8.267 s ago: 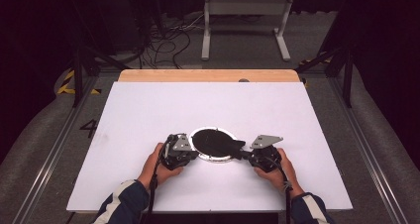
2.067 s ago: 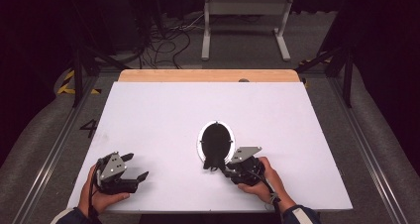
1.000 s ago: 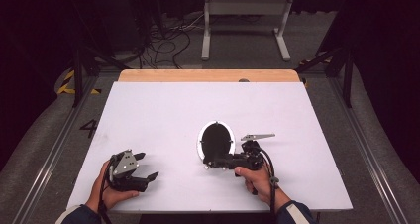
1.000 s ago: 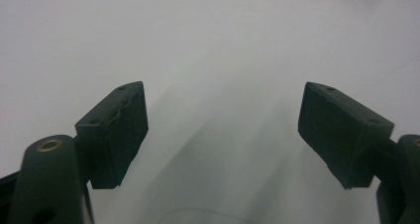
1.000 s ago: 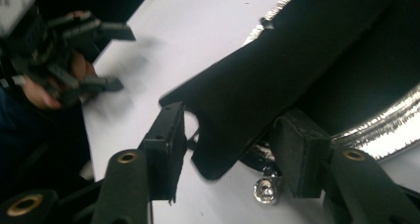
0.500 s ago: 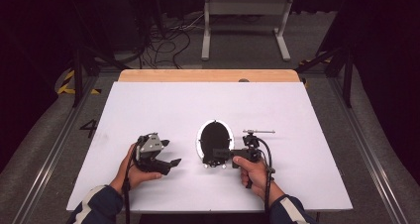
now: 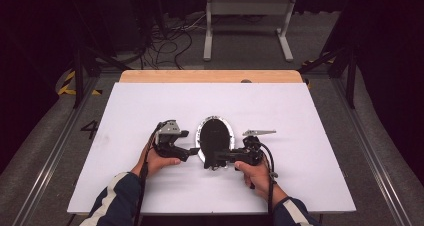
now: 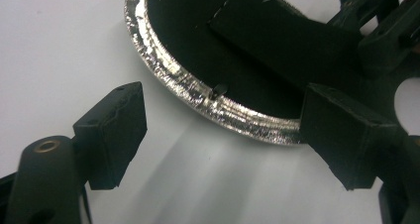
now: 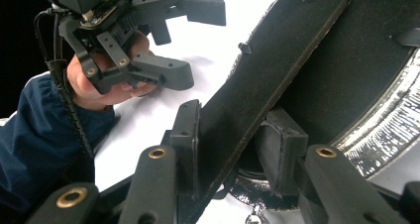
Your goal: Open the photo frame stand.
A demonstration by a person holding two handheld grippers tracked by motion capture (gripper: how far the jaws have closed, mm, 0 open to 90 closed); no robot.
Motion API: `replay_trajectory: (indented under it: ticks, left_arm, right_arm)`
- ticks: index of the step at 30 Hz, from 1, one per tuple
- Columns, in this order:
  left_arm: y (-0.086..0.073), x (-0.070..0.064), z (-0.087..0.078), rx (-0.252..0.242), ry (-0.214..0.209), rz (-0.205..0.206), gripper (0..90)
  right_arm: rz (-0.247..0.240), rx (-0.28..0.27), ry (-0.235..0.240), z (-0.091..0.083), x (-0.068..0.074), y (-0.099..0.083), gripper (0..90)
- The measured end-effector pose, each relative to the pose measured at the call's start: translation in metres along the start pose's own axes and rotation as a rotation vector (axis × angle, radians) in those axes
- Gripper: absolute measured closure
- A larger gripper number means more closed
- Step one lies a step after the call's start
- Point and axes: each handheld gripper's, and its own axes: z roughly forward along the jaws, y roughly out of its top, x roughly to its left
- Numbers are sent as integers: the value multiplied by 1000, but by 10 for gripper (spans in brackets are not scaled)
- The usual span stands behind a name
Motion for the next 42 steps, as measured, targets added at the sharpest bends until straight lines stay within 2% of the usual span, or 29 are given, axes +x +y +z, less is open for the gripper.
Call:
replay_trajectory:
  ticks: [5, 6, 7, 8, 10, 13, 15, 17, 20, 24, 26, 29, 34, 39, 42]
  left_arm:
    - [0, -1, 5, 7, 7, -15, 180]
    - [-1, 1, 6, 6, -3, -29, 180]
    - [-1, 2, 7, 14, -8, -31, 182]
    - [-1, 2, 7, 14, -8, -31, 182]
    - [-2, 3, 10, 14, -38, -45, 183]
    - [-3, 3, 16, 49, -75, -40, 180]
    - [-2, 2, 19, 75, -80, -21, 180]
    - [-2, 0, 20, 71, -90, -34, 190]
    - [-1, 0, 21, 74, -96, -34, 201]
    - [-1, 1, 22, 65, -111, -46, 253]
    - [0, 2, 23, 68, -118, -33, 259]
    - [0, 1, 23, 58, -135, -70, 274]
    - [1, 5, 20, 30, -146, -84, 320]
    - [2, 6, 17, -12, -172, -127, 344]
    - [4, 6, 17, -29, -163, -126, 368]
  right_arm:
    - [-47, -8, 0, -1, 2, -1, 635]
    - [-47, -8, 0, -1, 2, -1, 635]
    - [-80, -7, 2, -2, 3, -1, 635]
    - [-80, -7, 2, -2, 3, -1, 635]
    - [-103, -8, 6, -2, 3, -1, 635]
    - [-119, -7, 12, -3, 3, -1, 635]
    - [-128, -3, 11, -3, 4, 0, 634]
    - [-140, -2, 12, -3, 4, 0, 634]
    - [-137, 0, 15, -4, 3, 0, 634]
    - [-140, 0, 18, -5, 3, 0, 633]
    - [-141, 1, 16, -6, 3, 0, 633]
    - [-145, -2, 16, -8, 2, -1, 633]
    - [-155, 3, 16, -9, 3, 0, 633]
    - [-178, 12, 19, -11, 5, 0, 635]
    - [-178, 14, 17, -11, 6, -1, 636]
